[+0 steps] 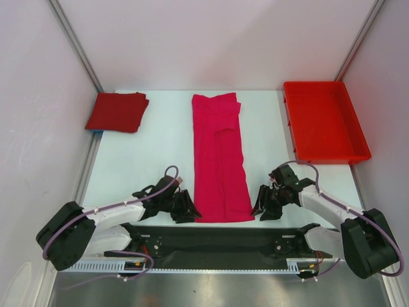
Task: Fold and stack the t-shirts
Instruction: Fold the tshirt
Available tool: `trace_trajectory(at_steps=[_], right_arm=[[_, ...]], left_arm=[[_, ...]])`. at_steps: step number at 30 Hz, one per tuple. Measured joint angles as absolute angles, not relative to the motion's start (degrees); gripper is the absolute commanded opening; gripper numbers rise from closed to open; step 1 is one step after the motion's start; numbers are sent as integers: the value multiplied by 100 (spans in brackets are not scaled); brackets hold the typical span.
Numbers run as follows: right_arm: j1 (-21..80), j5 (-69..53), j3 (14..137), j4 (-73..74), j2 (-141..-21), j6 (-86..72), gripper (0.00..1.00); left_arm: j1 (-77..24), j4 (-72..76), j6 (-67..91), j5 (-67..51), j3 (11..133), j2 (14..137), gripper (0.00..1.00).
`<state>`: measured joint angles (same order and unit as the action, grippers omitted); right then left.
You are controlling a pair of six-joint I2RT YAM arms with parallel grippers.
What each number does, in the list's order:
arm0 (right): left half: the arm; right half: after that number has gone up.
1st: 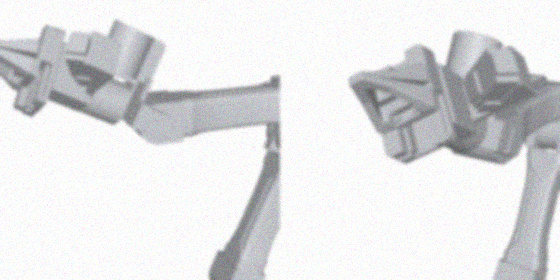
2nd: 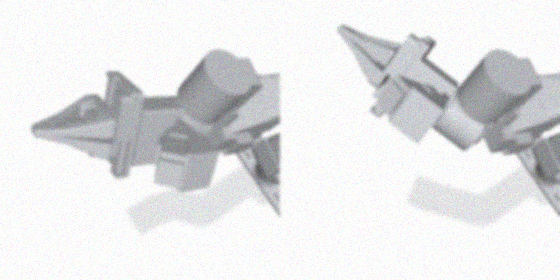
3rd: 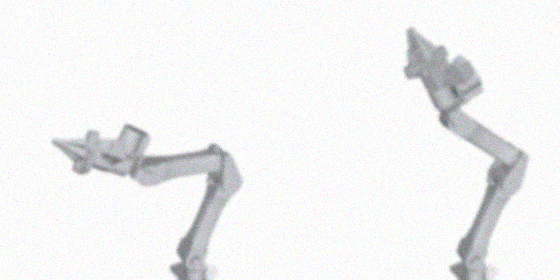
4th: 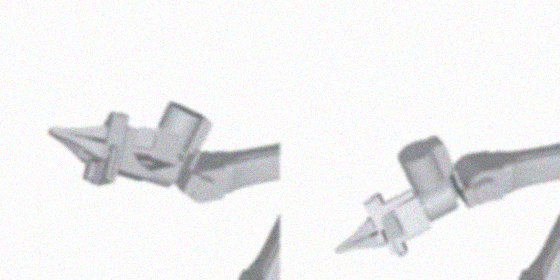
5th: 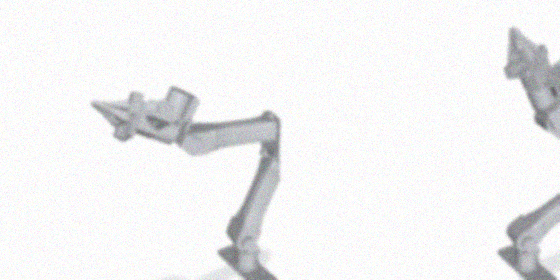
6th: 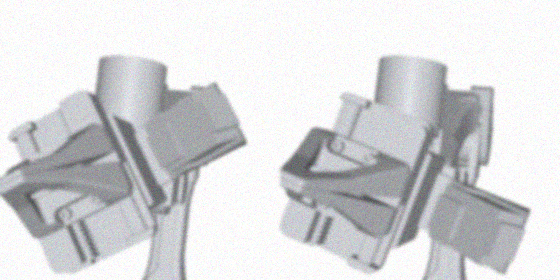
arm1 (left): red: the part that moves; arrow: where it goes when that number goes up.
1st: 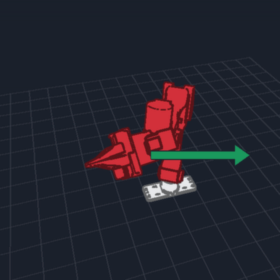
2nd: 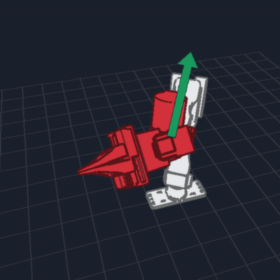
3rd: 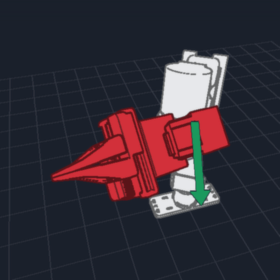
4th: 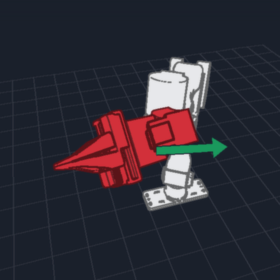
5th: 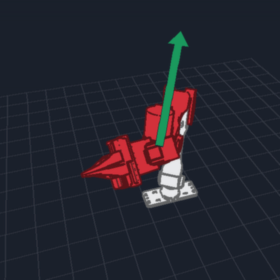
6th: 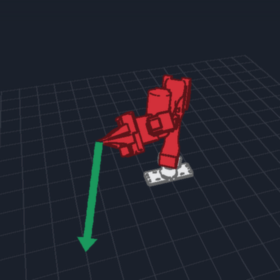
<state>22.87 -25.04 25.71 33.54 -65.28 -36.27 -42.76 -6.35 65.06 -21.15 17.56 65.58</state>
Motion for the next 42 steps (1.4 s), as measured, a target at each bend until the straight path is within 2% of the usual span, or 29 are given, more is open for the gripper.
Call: trace_trajectory(at_steps=[12, 15, 16, 19, 20, 22, 34, 39, 42], right_arm=[[2355, -2971, 2196, 2580, -6431, -4056, 48], [2355, -3022, 2112, 2427, -6438, -4104, 40], [2355, -3050, 2084, 2373, -6449, -4128, 34], [2366, -3081, 1986, 2211, -6504, -4174, 20], [2368, -3094, 1955, 2169, -6514, -4185, 9], [2388, -3092, 1890, 2115, -6508, -4200, 1], [3293, -2674, 1428, 2471, -5116, -5015, 0], [3380, -2561, 1498, 2698, -5120, -5153, 0], [3385, -2471, 2005, 3013, -5280, -5065, 0]], left_arm=[[-4318, -447, 6506, -2169, 1780, 6816, 36], [-4329, -386, 6508, -2191, 1778, 6884, 28], [-4331, -366, 6508, -2202, 1772, 6914, 26], [-4338, -329, 6506, -2228, 1747, 6984, 12], [-4340, -307, 6499, -2241, 1737, 7000, 0], [-4359, -285, 6501, -2257, 1732, 6989, 0], [-5024, -1120, 6549, -1721, 1433, 5979, 0], [-5039, -1763, 6405, -1487, 1588, 5736, 0], [-5043, -2362, 6101, -1310, 2185, 5817, 0]])
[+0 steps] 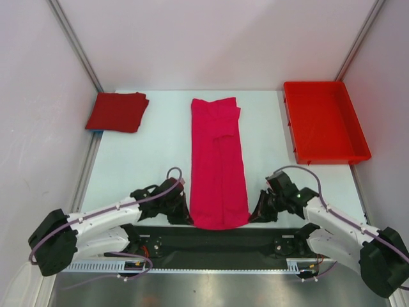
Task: Fold and stack the t-shirts
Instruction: Fold the tshirt
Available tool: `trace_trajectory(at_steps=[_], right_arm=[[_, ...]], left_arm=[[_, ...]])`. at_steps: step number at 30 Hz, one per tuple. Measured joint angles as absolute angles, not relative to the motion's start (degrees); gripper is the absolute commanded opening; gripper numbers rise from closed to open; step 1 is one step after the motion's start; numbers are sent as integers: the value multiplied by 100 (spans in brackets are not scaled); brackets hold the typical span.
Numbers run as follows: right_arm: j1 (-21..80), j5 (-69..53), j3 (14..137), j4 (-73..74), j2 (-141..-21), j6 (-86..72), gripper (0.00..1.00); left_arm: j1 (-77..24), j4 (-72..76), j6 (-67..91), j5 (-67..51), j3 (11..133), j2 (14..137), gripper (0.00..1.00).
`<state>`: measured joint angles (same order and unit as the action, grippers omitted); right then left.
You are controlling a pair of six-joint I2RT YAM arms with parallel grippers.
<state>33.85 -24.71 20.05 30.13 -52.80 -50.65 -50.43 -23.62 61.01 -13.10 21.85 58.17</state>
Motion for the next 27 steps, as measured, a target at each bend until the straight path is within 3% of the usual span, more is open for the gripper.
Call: trace_trajectory(at_steps=[10, 19, 27], right_arm=[[2386, -2609, 5196, 3361, -7627, -4060, 0], [1750, -2921, 8095, 3789, -10490, -3138, 0], [1452, -3061, 9161, 3981, -11749, -2812, 0]], left_arm=[[-3837, -3380, 4630, -1131, 5238, 7529, 1], [-2770, -3935, 3618, -1216, 7889, 10141, 0], [-2370, -4165, 3341, -1308, 9000, 11443, 0]])
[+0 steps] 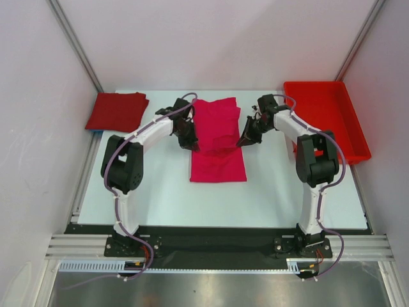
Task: Fold and stack the t-shirts
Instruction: Fold the tshirt
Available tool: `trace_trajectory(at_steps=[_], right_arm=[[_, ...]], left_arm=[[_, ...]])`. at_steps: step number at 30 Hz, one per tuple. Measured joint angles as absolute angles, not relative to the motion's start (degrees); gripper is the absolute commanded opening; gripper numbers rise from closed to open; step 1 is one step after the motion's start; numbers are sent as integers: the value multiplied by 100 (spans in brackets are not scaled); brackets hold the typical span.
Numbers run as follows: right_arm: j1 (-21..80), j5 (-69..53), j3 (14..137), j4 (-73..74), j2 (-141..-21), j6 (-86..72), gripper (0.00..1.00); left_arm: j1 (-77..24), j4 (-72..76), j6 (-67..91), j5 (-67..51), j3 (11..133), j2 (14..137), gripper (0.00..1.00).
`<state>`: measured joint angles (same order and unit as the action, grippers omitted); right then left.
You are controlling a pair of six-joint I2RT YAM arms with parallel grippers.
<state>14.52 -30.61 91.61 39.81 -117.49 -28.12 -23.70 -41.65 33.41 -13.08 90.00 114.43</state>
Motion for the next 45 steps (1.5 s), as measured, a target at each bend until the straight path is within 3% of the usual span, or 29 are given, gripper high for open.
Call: trace_trajectory(at_steps=[11, 17, 26, 28, 33, 38, 42, 45], right_arm=[[1310, -3271, 10073, 4115, -12615, -2668, 1], [1282, -3336, 10298, 4176, -12870, -2633, 14], [1155, -3376, 11255, 4366, -13476, -2582, 30], [1087, -3365, 11572, 4436, -13642, -2563, 34], [967, -3170, 12226, 4882, -13806, -2364, 35], [1011, -3002, 11712, 5013, -13305, -2121, 34], [1306, -3011, 10720, 4921, -12617, -2038, 42], [1522, -3004, 10541, 4783, -12523, -1951, 46]], left_arm=[[-2014, -4130, 3347, -1490, 9360, 11861, 0], [-1966, -4125, 3347, -1568, 9684, 12283, 3], [-1802, -4128, 3439, -1542, 9835, 12414, 33], [-1739, -4152, 3417, -1466, 10042, 12455, 44], [-1658, -4136, 3312, -1210, 10438, 12383, 49], [-1691, -4010, 3098, -1208, 9939, 11666, 42], [-1809, -3524, 3092, -1529, 8722, 10715, 46], [-1905, -3441, 3037, -1570, 8471, 10606, 48]])
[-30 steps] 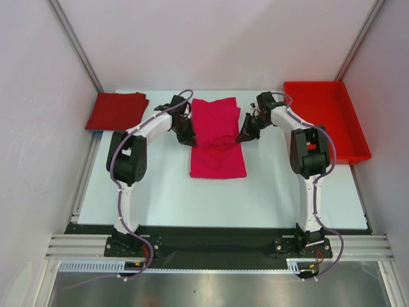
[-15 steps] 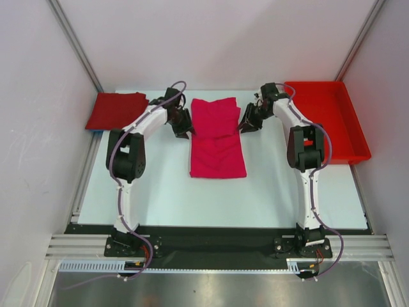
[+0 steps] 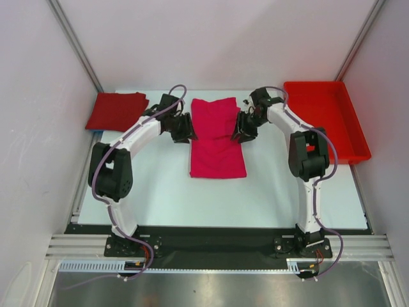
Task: Fold and stack the t-shirts
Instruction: Fold the tshirt
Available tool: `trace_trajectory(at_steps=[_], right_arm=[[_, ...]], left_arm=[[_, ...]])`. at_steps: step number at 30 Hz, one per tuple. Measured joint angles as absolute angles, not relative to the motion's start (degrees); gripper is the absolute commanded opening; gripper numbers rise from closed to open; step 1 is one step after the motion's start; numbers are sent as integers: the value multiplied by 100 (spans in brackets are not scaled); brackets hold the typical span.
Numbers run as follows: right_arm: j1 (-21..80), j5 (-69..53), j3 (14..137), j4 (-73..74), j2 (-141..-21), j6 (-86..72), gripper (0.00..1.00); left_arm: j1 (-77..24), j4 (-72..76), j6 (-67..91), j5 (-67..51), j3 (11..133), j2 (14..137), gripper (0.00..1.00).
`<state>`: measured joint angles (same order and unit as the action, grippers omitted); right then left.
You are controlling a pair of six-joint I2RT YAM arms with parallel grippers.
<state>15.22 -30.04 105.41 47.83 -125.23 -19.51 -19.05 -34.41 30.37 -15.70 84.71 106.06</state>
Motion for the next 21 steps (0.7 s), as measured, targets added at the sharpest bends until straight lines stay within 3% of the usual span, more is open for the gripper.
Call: trace_trajectory(at_steps=[7, 13, 21], right_arm=[[1529, -2676, 10960, 4775, -12927, -1629, 55], [1461, -2460, 11688, 4853, -13378, -1424, 52], [1483, -2443, 11771, 4950, -13544, -1334, 44]], left_arm=[[-1968, -3371, 2591, -1363, 8805, 11153, 50], [-1964, -3374, 2390, -1273, 9362, 11819, 47], [-1962, -3446, 2381, -1267, 9539, 12108, 42]])
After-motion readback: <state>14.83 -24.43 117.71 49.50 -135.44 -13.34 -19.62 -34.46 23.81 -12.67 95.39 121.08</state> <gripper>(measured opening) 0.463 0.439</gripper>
